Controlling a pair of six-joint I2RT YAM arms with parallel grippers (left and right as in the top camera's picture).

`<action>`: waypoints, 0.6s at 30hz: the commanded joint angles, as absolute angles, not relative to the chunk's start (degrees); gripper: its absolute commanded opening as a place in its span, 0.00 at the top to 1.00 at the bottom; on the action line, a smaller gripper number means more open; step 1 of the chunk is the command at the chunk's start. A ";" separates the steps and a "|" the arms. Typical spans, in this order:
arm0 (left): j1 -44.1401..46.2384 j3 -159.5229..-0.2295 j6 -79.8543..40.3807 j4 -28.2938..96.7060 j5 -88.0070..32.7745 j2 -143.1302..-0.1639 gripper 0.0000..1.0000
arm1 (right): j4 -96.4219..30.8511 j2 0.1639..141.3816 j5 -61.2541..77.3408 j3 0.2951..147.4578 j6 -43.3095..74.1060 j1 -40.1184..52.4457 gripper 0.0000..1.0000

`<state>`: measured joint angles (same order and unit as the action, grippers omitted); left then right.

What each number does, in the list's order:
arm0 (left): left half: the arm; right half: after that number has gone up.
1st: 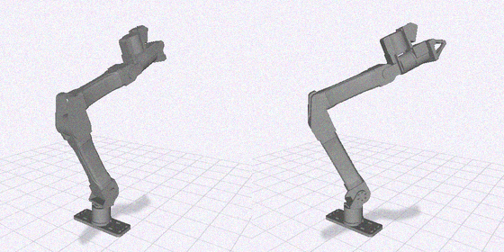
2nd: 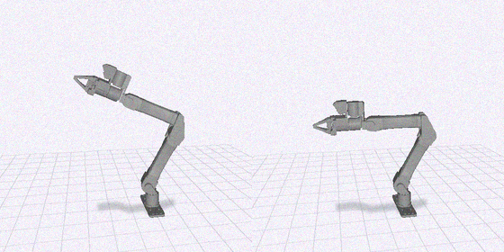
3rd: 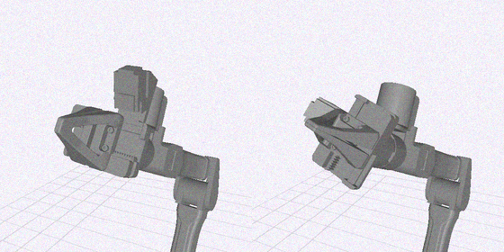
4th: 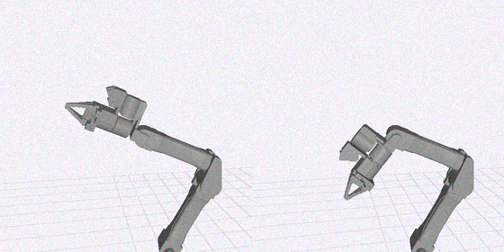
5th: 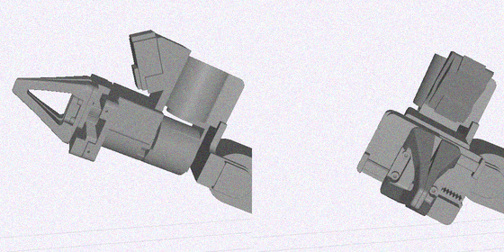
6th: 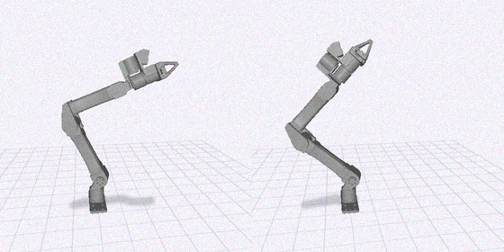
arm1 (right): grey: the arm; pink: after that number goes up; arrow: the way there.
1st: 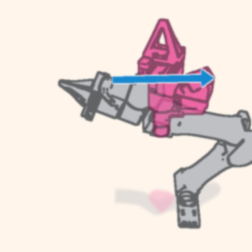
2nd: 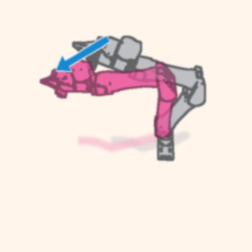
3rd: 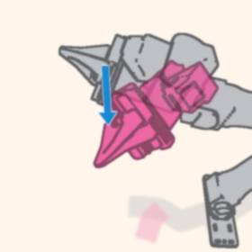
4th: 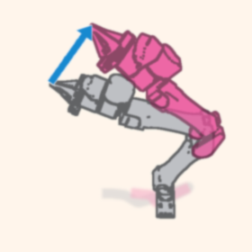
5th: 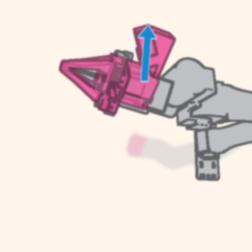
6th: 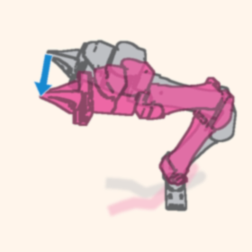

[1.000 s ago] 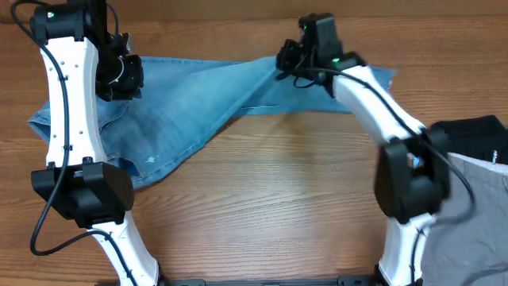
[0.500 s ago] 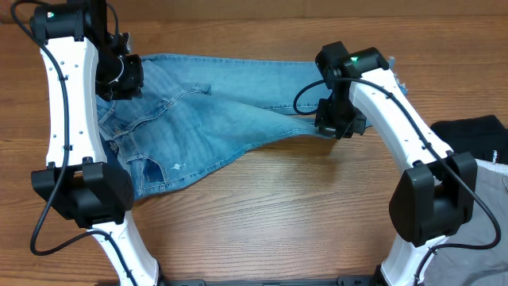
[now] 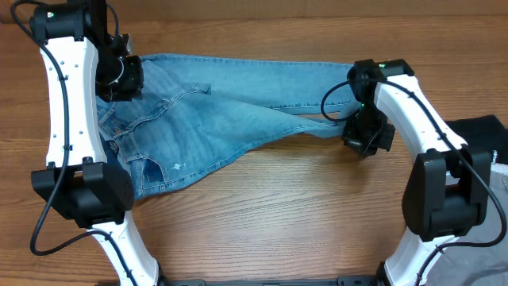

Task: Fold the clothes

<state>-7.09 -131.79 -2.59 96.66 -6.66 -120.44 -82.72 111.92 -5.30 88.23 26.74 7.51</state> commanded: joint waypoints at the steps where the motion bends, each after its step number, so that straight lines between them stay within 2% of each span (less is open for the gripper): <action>1: -6.59 -133.23 -2.52 96.68 -7.09 -120.11 0.75 | -78.43 107.61 -1.10 88.60 24.58 5.91 0.74; 2: -6.59 -133.23 -2.50 96.62 -7.09 -120.11 0.75 | -76.75 105.89 1.76 89.45 24.60 4.99 0.51; 3: -6.59 -133.23 -2.52 96.62 -7.09 -120.11 0.75 | -75.72 105.06 3.16 89.91 24.62 4.45 0.45; 4: -6.59 -133.23 -2.52 96.60 -7.09 -120.11 0.74 | -72.86 103.61 7.16 90.54 25.52 3.11 0.31; 6: -6.59 -133.23 -2.52 96.38 -7.11 -120.11 0.74 | -69.54 103.07 11.99 90.54 27.79 1.69 0.28; 8: -6.50 -133.23 -2.55 95.96 -7.11 -120.11 0.74 | -67.48 103.37 12.12 90.17 31.62 0.80 0.19; 18: -4.99 -133.23 -2.55 94.32 -7.11 -120.11 0.72 | -63.26 109.75 12.64 90.06 41.91 1.87 0.20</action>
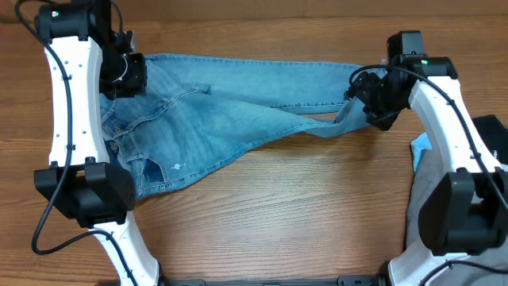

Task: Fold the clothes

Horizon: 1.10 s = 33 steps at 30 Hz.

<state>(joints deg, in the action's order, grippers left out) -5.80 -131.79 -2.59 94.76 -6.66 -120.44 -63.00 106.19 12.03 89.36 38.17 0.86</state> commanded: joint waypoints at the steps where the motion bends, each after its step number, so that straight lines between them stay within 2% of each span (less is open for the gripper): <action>1: -4.86 -133.23 -2.55 94.24 -7.11 -120.11 0.72 | -63.88 110.93 12.58 90.06 42.61 2.11 0.22; 4: -4.82 -133.23 -2.55 94.26 -7.11 -120.11 0.72 | -64.75 114.37 12.93 90.06 43.57 2.92 0.30; 5: -4.84 -133.23 -2.55 94.24 -7.09 -120.11 0.72 | -62.72 115.81 14.83 90.06 43.46 3.27 0.57; 6: -4.84 -133.23 -2.55 94.24 -7.09 -120.11 0.71 | -60.99 116.03 15.86 90.06 42.98 3.38 0.73; 7: -4.84 -133.23 -2.52 94.21 -7.09 -120.11 0.71 | -55.16 116.01 20.78 90.08 41.63 3.36 0.96; 8: -4.84 -133.23 -2.52 94.24 -7.09 -120.11 0.71 | -51.11 115.33 25.32 90.13 40.56 2.87 0.96; 11: -4.84 -133.23 -2.50 94.28 -7.09 -120.11 0.70 | -27.97 112.12 48.47 90.13 35.03 0.62 0.96; 12: -4.84 -133.23 -2.50 94.28 -7.09 -120.11 0.70 | -16.45 109.49 53.93 90.13 35.16 -0.36 0.96; 13: -4.84 -133.23 -2.50 94.26 -7.09 -120.11 0.70 | -14.44 108.18 52.77 90.13 35.66 -0.86 0.96; 16: -4.84 -133.23 -2.52 94.24 -7.09 -120.11 0.70 | -20.53 105.32 42.98 90.13 36.18 -2.70 0.93; 17: -4.84 -133.23 -2.50 94.21 -7.09 -120.11 0.69 | -29.10 105.23 35.73 90.13 36.18 -3.60 0.83; 18: -4.84 -133.23 -2.50 94.15 -7.07 -120.11 0.69 | -33.36 105.36 31.86 90.08 36.18 -3.95 0.81; 20: -4.84 -133.23 -2.13 93.97 -7.07 -120.11 0.69 | -48.21 106.10 13.76 90.06 36.23 -4.32 0.62; 21: -4.84 -133.23 -2.09 93.84 -7.07 -120.11 0.68 | -51.83 106.32 8.51 90.06 36.23 -4.32 0.44; 23: -4.84 -133.23 -2.09 93.71 -7.07 -120.11 0.67 | -58.87 106.54 0.03 90.06 36.18 -4.32 0.23; 27: -4.84 -133.23 -2.09 93.82 -7.07 -120.11 0.66 | -62.57 106.52 -5.02 90.06 36.18 -5.15 0.16; 33: -4.82 -133.23 -2.11 95.09 -7.22 -120.11 0.64 | -58.59 106.52 6.68 90.06 34.63 -7.05 0.14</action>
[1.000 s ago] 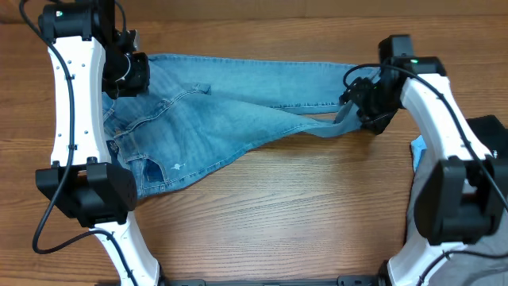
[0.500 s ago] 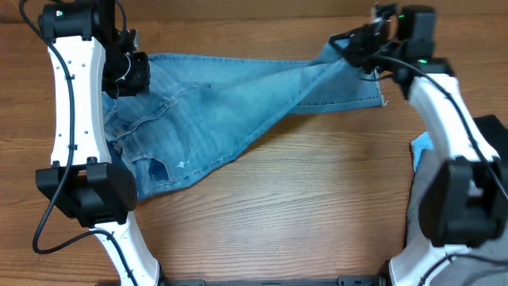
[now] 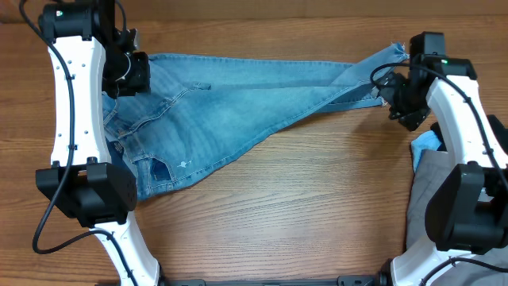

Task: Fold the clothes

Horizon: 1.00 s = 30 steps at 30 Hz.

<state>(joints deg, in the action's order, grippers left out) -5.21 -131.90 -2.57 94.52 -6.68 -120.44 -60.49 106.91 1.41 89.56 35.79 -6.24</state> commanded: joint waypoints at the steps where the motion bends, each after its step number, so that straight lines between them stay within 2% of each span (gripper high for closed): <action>1: -4.82 -133.23 -2.13 95.33 -7.46 -120.11 0.64 | -57.47 106.52 9.76 90.06 34.63 -7.05 0.14; 3: -4.82 -133.23 -2.15 95.61 -8.56 -120.11 0.65 | -55.07 106.65 15.40 90.06 36.60 -6.70 0.13; 6: -4.80 -133.23 -2.24 95.53 -10.39 -120.11 0.65 | -53.47 108.57 16.86 90.04 48.49 -3.97 0.13; 11: -4.78 -133.23 -2.37 95.33 -10.59 -120.29 0.65 | -43.13 114.50 20.86 90.04 53.45 -0.64 0.14; 12: -4.78 -133.23 -2.37 95.33 -10.59 -120.29 0.65 | -39.66 116.11 21.32 90.04 54.15 -0.03 0.16; 13: -4.78 -133.23 -2.37 95.37 -10.59 -120.29 0.65 | -36.47 117.60 21.85 90.04 54.70 0.38 0.30; 14: -4.78 -133.23 -2.35 95.53 -10.59 -120.29 0.65 | -31.40 118.80 25.28 90.04 54.85 0.43 0.59; 15: -4.78 -133.23 -2.35 95.66 -10.57 -120.29 0.65 | -27.51 119.04 28.82 90.04 54.08 0.40 0.66; 16: -4.78 -133.23 -2.35 95.79 -10.57 -120.29 0.65 | -20.38 119.07 35.18 90.04 50.85 -0.14 0.78; 17: -4.78 -133.23 -2.33 95.92 -10.57 -120.29 0.65 | -13.85 118.91 41.17 90.06 47.20 -0.56 0.81; 18: -4.80 -133.23 -2.31 96.09 -10.52 -120.29 0.65 | -0.73 118.32 52.82 90.06 42.59 -1.43 0.83; 20: -4.80 -133.23 -2.28 96.14 -10.50 -120.29 0.65 | 12.62 116.60 61.58 90.06 43.51 -3.14 0.85; 22: -4.80 -133.23 -2.31 95.92 -10.50 -120.29 0.65 | 11.05 115.04 60.93 90.06 43.42 -4.38 0.86; 23: -4.80 -133.23 -2.31 95.74 -10.52 -120.29 0.65 | 5.87 114.45 59.75 90.06 42.39 -5.30 0.86; 24: -4.80 -133.23 -2.31 95.66 -10.50 -120.29 0.65 | -1.17 114.43 57.67 90.06 41.25 -6.07 0.83; 26: -4.80 -133.23 -2.31 95.57 -10.50 -120.29 0.65 | -15.81 114.52 51.18 90.06 38.83 -7.22 0.69; 28: -4.80 -133.23 -2.26 95.61 -10.50 -120.29 0.64 | -32.73 114.54 38.98 90.06 35.38 -8.27 0.69; 29: -4.80 -133.23 -2.09 95.70 -10.52 -120.29 0.64 | -42.70 114.54 26.96 90.06 35.33 -8.95 0.50; 30: -4.80 -133.23 -2.07 95.79 -10.50 -120.29 0.64 | -45.87 114.54 22.37 90.06 35.31 -9.26 0.43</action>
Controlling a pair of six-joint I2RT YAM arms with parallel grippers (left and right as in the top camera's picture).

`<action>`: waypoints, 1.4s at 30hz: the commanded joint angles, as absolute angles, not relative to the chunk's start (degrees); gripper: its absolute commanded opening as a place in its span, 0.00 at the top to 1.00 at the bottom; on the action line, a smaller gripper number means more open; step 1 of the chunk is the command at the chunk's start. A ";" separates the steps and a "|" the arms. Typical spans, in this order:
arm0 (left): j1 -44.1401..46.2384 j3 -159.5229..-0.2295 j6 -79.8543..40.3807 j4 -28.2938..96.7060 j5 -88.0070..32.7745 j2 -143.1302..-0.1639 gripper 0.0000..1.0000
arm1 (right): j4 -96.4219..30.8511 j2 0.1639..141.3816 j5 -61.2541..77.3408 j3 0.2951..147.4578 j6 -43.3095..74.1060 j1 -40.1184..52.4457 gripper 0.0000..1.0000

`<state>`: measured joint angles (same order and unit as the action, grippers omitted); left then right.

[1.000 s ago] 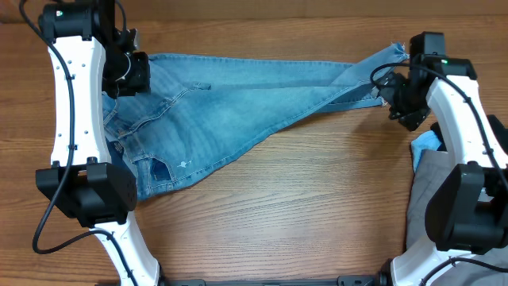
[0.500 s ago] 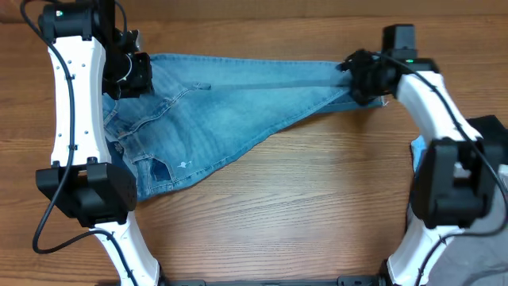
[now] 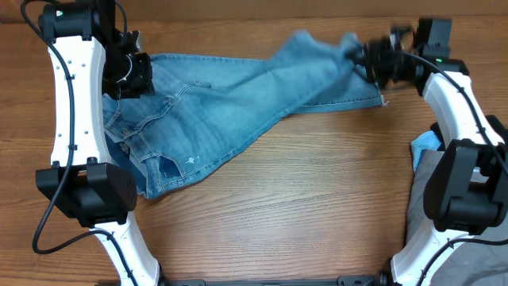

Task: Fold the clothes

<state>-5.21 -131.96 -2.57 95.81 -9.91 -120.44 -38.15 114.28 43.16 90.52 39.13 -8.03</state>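
Note:
Blue jeans (image 3: 214,103) lie across the far half of the table, waist at the left and legs running right. My left gripper (image 3: 127,75) sits down on the waistband's far corner, its fingers buried in the denim. My right gripper (image 3: 367,57) is near the far right, shut on the end of one leg. That leg is lifted and bunched (image 3: 313,46) over the other leg, whose hem (image 3: 373,97) lies flat on the wood.
A bit of blue cloth (image 3: 421,147) and a grey garment (image 3: 425,195) lie at the right edge beside the right arm's base (image 3: 468,199). The left arm's base (image 3: 83,195) stands over the jeans' near-left corner.
My right gripper has moved from right of the leg ends to the far edge and leftward, carrying the leg end. The leg was stretched out to the right and now bunches over the other leg.
My right gripper was first at the end of the nearer leg, low on the table. It then held that leg end, raised and farther back. Then the leg was drawn out to the right, and now it is carried back left. The left gripper stayed on the waistband.

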 commanded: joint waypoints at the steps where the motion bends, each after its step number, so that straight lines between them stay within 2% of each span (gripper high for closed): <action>1: -4.80 -133.23 -2.07 95.98 -10.52 -120.29 0.64 | -49.98 114.54 16.53 90.06 34.15 -9.85 0.38; 3: -4.78 -133.08 -2.11 96.82 -10.55 -120.29 0.66 | -51.96 114.43 18.13 90.08 26.33 -11.49 0.34; 7: -4.62 -129.56 -3.46 96.77 -10.63 -120.29 0.69 | -49.34 114.19 36.99 90.08 13.43 -14.44 0.34; 11: -3.62 -118.85 -3.68 92.14 -12.32 -120.29 0.72 | -47.94 113.12 47.97 90.08 11.94 -16.93 0.34; 13: -2.46 -108.01 -4.99 84.27 -13.39 -120.29 0.80 | -49.12 112.40 48.53 90.08 11.92 -17.21 0.34; 15: -2.00 -101.51 -6.59 79.77 -14.13 -120.29 0.95 | -50.37 112.05 48.51 90.08 11.94 -17.21 0.35; 17: -1.65 -95.33 -7.92 75.83 -16.05 -120.29 0.96 | -51.57 111.96 48.47 90.08 11.92 -17.21 0.36; 22: -1.78 -79.81 -12.56 66.37 -15.16 -120.29 0.96 | -55.57 111.96 41.06 90.08 11.94 -17.21 0.36; 26: -7.09 -75.16 -20.67 62.02 2.04 -120.29 0.96 | -56.73 111.96 36.49 90.08 12.03 -17.21 0.37; 29: -15.20 -76.42 -22.11 60.99 6.68 -120.29 0.96 | -56.75 111.98 34.70 90.08 12.27 -17.15 0.36; 32: -25.69 -80.01 -21.80 59.46 5.15 -120.29 0.96 | -55.59 111.98 34.06 90.06 12.45 -16.12 0.33; 35: -34.46 -86.11 -15.84 60.84 -2.72 -120.27 0.96 | -52.34 112.51 27.59 90.06 17.98 -12.29 0.29; 40: -36.12 -90.70 -12.25 64.29 -4.54 -120.22 0.95 | -45.93 115.90 20.38 90.06 21.32 -5.21 0.27; 42: -35.16 -90.76 -11.70 64.66 -4.43 -120.22 0.94 | -43.38 117.69 12.64 90.06 23.20 -3.14 0.28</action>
<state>-37.21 -89.30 -14.61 63.90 -3.86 -119.44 -45.43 114.80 23.31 89.47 19.77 -5.39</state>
